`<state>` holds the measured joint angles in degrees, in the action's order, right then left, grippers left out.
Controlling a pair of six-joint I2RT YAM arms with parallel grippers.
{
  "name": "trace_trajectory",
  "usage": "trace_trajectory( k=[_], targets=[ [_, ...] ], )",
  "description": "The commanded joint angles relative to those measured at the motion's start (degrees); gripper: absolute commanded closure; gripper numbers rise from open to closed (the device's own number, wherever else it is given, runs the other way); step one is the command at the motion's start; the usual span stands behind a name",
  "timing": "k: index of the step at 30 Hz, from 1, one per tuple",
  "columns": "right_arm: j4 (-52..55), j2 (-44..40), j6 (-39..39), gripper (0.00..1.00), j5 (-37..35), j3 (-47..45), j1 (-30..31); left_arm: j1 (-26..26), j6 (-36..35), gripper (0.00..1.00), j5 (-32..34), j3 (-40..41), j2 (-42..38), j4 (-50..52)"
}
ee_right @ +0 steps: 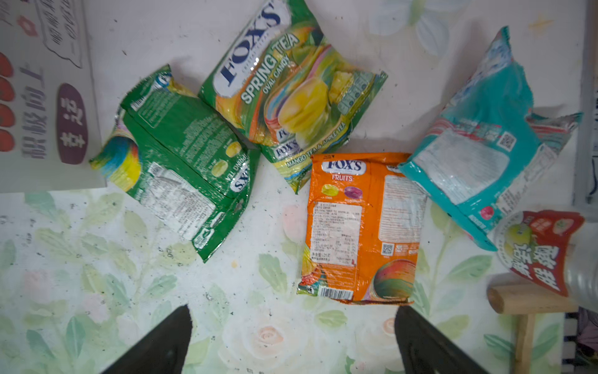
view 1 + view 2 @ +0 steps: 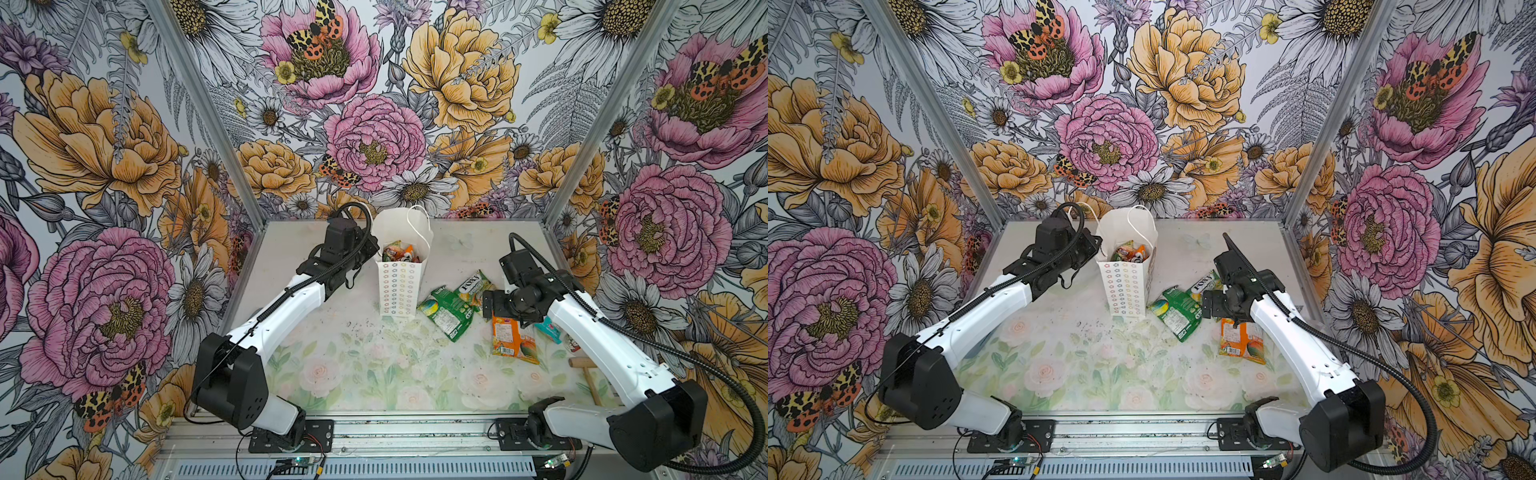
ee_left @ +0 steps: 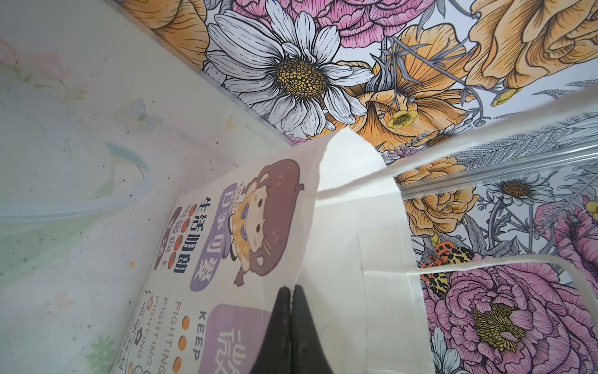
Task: Place the snacks into the paper bag
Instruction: Pick up the snack at the center of the table.
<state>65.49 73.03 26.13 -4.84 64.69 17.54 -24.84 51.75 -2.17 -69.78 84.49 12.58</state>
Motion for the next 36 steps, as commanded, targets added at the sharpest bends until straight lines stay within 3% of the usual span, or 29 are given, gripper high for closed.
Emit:
trace_trajectory(
  k=[1, 8, 15, 21, 36],
  targets=[
    [-1.89, 1.53, 0.82, 0.0, -0.08, -0.88, -0.22, 0.41, 0.37, 1.0, -0.2, 0.55, -1.27, -1.58],
    [-14.59, 0.36, -5.57, 0.0, 11.59, -5.83, -0.22, 0.35, 0.46, 1.0, 0.06, 0.41, -1.26, -1.42],
    [-19.49, 3.36, -6.94, 0.0, 14.41, -5.35, -0.26, 0.41, 0.81, 1.0, -0.03, 0.37, -1.41, -1.5],
    [-27.27, 6.34, -4.39, 0.0, 14.95, -7.62, -0.05, 0.28, 0.81, 1.0, -0.11, 0.27, -1.43, -1.33],
    [-36.61, 13.35, -11.66, 0.0, 12.75, -8.13, 3.03, 0.24, 0.92, 1.0, -0.14, 0.44, -1.33, -1.31]
  ],
)
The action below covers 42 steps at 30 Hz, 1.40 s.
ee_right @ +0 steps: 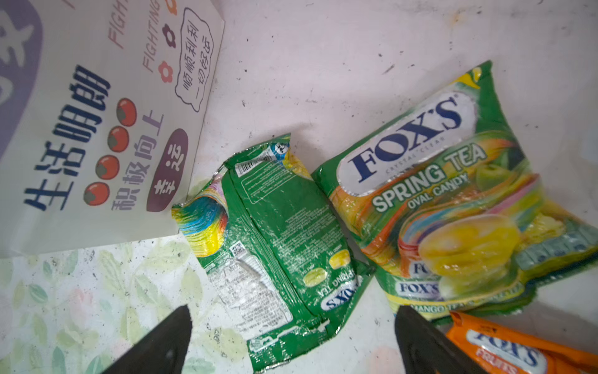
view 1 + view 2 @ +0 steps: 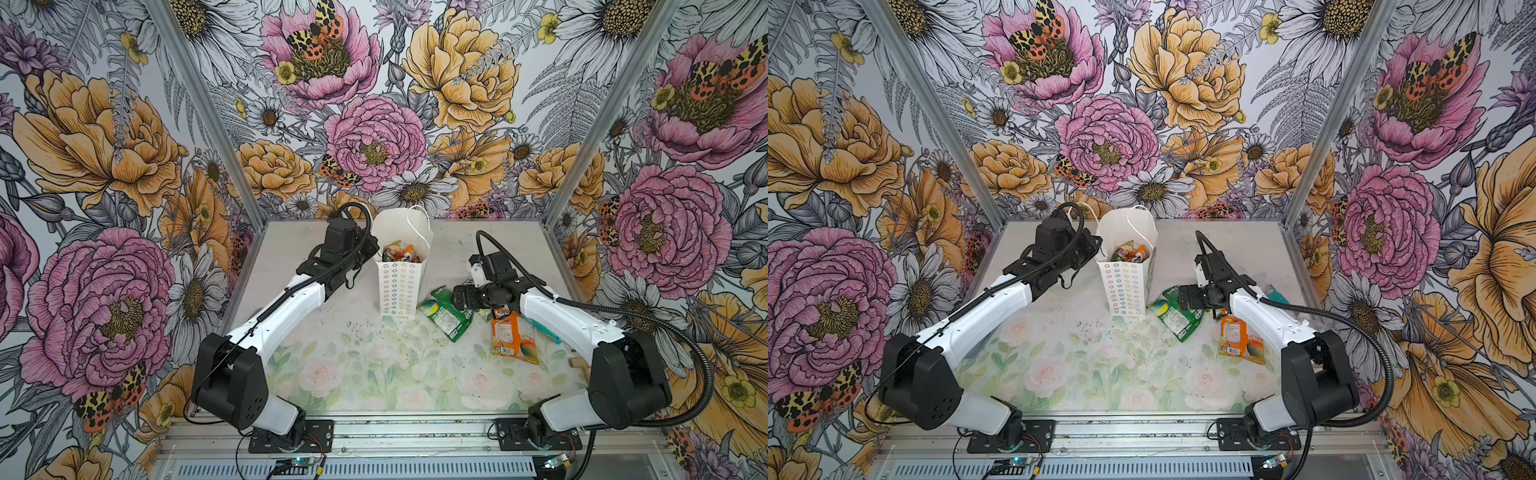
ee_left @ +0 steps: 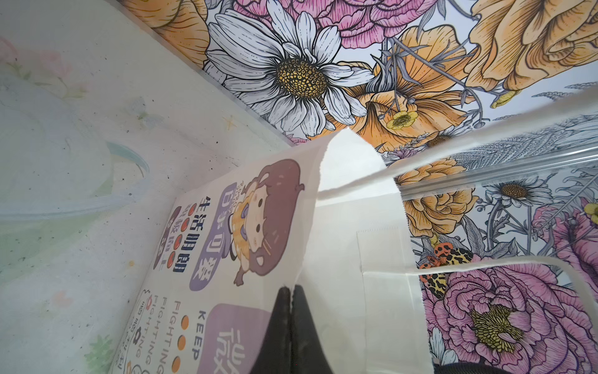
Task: Place the snacks into the paper bag
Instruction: Pick up the snack at the center of the table.
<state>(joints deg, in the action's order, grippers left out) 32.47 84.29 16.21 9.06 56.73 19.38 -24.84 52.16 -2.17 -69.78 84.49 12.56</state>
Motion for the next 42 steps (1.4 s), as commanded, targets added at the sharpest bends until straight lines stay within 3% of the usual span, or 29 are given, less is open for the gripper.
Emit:
trace_trajectory(
  k=[1, 13, 21, 42],
  targets=[
    [-3.87, 2.95, -1.71, 0.0, -1.72, -0.19, 1.71, 0.15, 0.52, 1.0, -0.19, 0.36, -1.34, -1.31],
    [-6.16, 10.91, -0.67, 0.0, -8.78, 0.88, 6.41, 0.06, 0.62, 1.0, -0.17, 0.44, -0.74, -1.48],
    [-11.98, 12.01, 1.75, 0.0, -13.79, -3.54, 8.11, 0.3, 0.66, 1.0, -0.31, 0.44, -0.5, -1.55],
    [-12.17, 18.98, 4.63, 0.0, -11.0, -9.13, 12.48, 0.32, 0.75, 1.0, -0.46, 0.62, 0.0, -1.92]
  ],
)
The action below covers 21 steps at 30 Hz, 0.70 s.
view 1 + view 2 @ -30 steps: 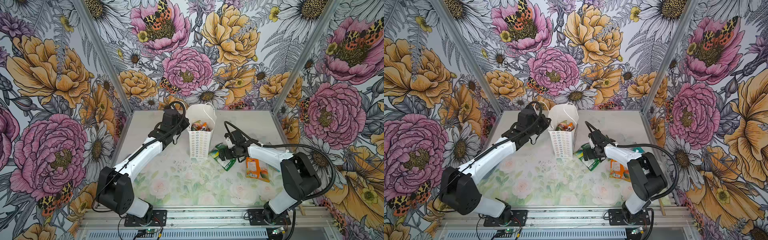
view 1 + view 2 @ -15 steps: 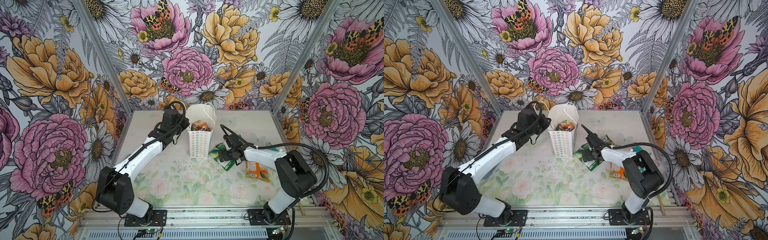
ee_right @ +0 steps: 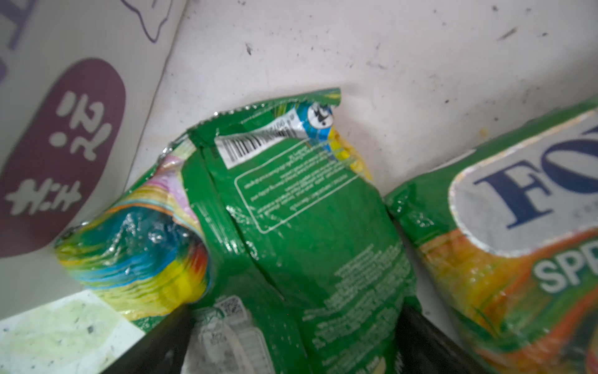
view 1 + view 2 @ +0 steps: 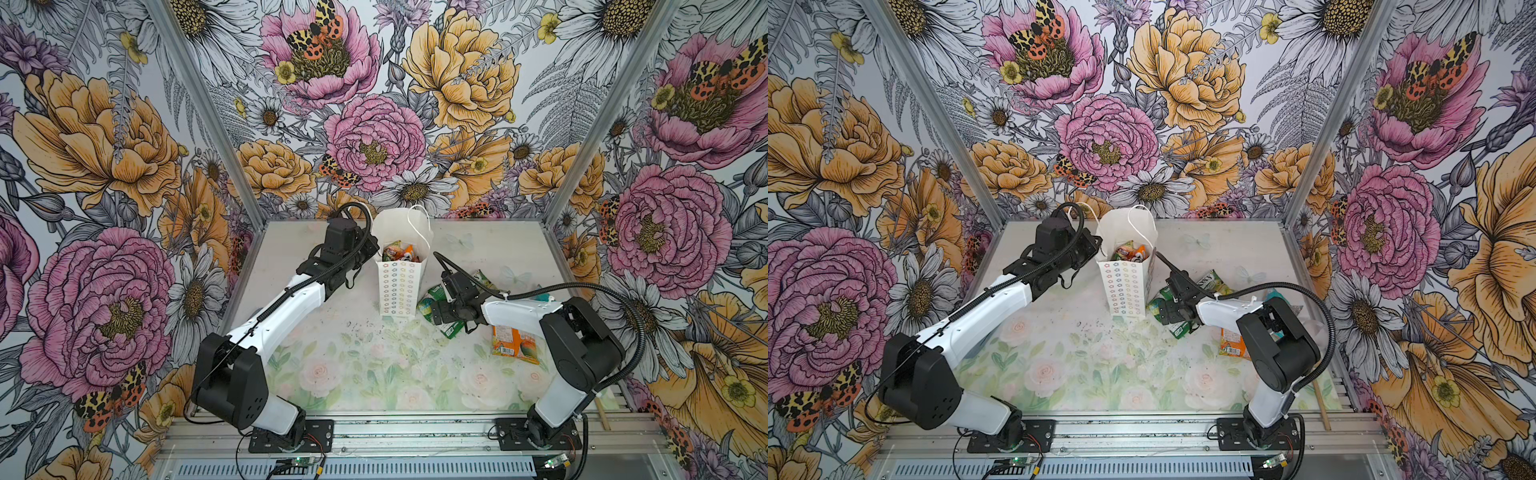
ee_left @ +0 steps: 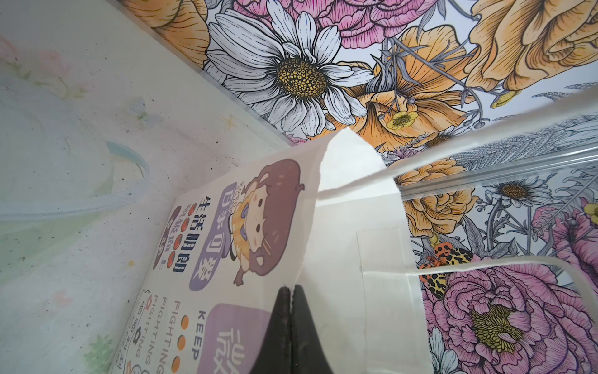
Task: Place the snacks into the paper bag
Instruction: Pick up the snack at the center of the table.
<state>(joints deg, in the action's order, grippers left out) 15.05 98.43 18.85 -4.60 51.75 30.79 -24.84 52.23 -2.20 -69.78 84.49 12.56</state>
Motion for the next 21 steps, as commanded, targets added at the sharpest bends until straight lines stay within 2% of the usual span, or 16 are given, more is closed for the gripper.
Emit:
trace_trajectory(
  k=[1, 5, 7, 13, 18, 21],
  targets=[
    [5.33, 4.81, 2.47, 0.0, 2.88, -4.2, 1.2, 0.33, 0.68, 1.0, -0.44, 0.61, 0.06, -1.92],
    [5.34, 3.71, 4.63, 0.01, 4.17, -4.11, 1.38, 0.32, 0.68, 1.0, -0.46, 0.55, -0.02, -1.92],
    [5.47, 3.06, 5.11, 0.05, 3.69, -4.28, 1.38, 0.31, 0.68, 1.0, -0.44, 0.58, -0.1, -1.92],
    [5.78, 0.91, 6.49, 0.24, 1.82, -5.47, 1.38, 0.42, 0.68, 1.0, -0.52, 0.6, -0.16, -1.92],
    [6.13, -1.05, 6.99, 0.44, 1.9, -5.65, 1.39, 0.35, 0.68, 1.0, -0.62, 0.53, -0.16, -1.92],
    [6.48, -2.41, 6.99, 0.53, 2.4, -5.26, 1.4, 0.39, 0.68, 1.0, -0.6, 0.64, -0.28, -1.92]
  ],
)
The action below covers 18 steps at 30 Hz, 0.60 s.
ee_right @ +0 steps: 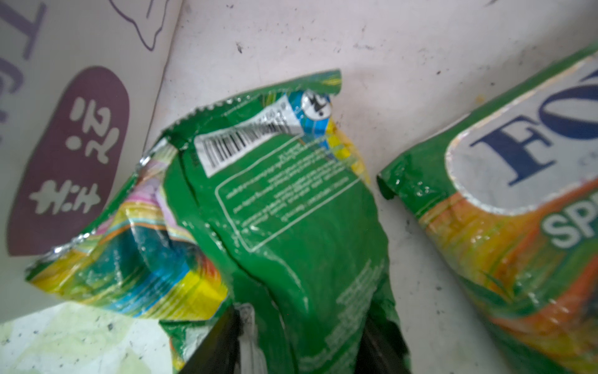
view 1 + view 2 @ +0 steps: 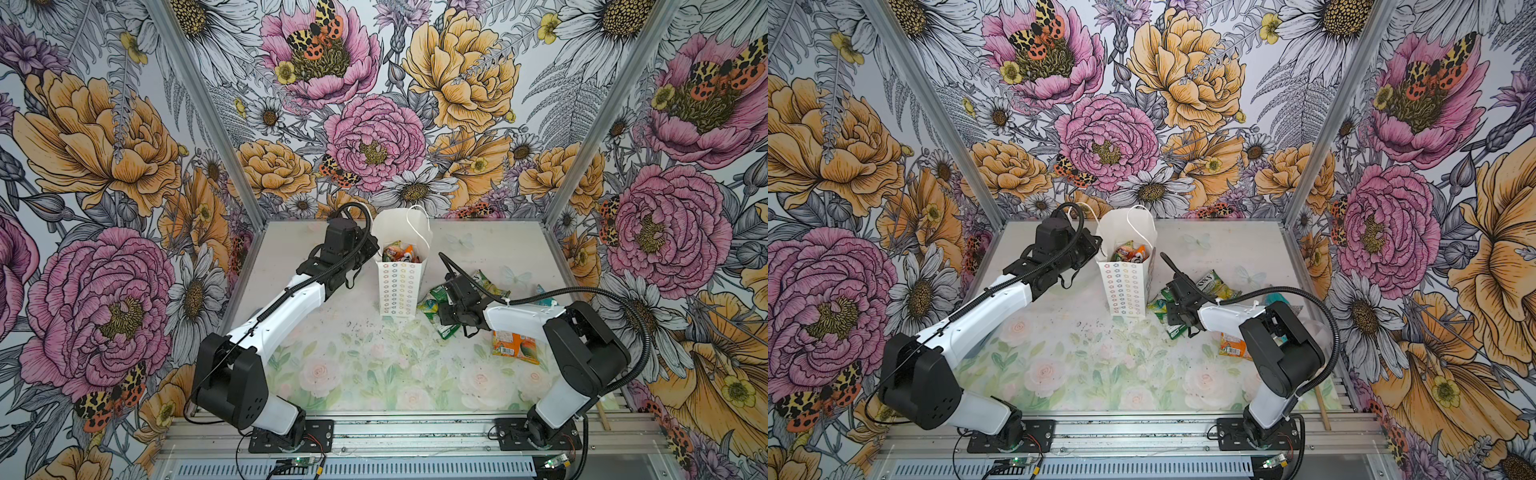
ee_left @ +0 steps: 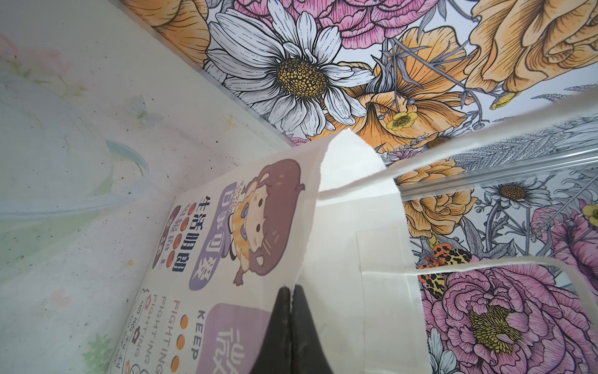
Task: Place the snacks into the paper bag
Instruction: Pick up the snack at the center of the table.
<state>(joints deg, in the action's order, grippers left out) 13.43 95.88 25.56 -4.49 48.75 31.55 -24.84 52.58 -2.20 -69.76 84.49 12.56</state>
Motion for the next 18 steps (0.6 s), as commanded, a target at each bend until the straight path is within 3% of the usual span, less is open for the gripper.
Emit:
trace_trajectory(
  k=[1, 12, 18],
  targets=[
    [8.26, -0.44, 0.28, 0.55, 2.38, -2.12, 0.62, 0.35, 0.33, 1.0, -0.52, 0.61, -0.35, -1.92],
    [12.42, -9.28, -0.38, 0.66, 2.98, -0.64, 0.54, 1.29, 0.25, 1.0, -0.45, 1.5, -1.75, -1.74],
    [15.16, -14.25, -0.34, 0.77, 4.08, 1.2, 0.19, 1.19, 0.47, 1.0, -0.88, 1.64, -1.34, -2.1]
  ],
)
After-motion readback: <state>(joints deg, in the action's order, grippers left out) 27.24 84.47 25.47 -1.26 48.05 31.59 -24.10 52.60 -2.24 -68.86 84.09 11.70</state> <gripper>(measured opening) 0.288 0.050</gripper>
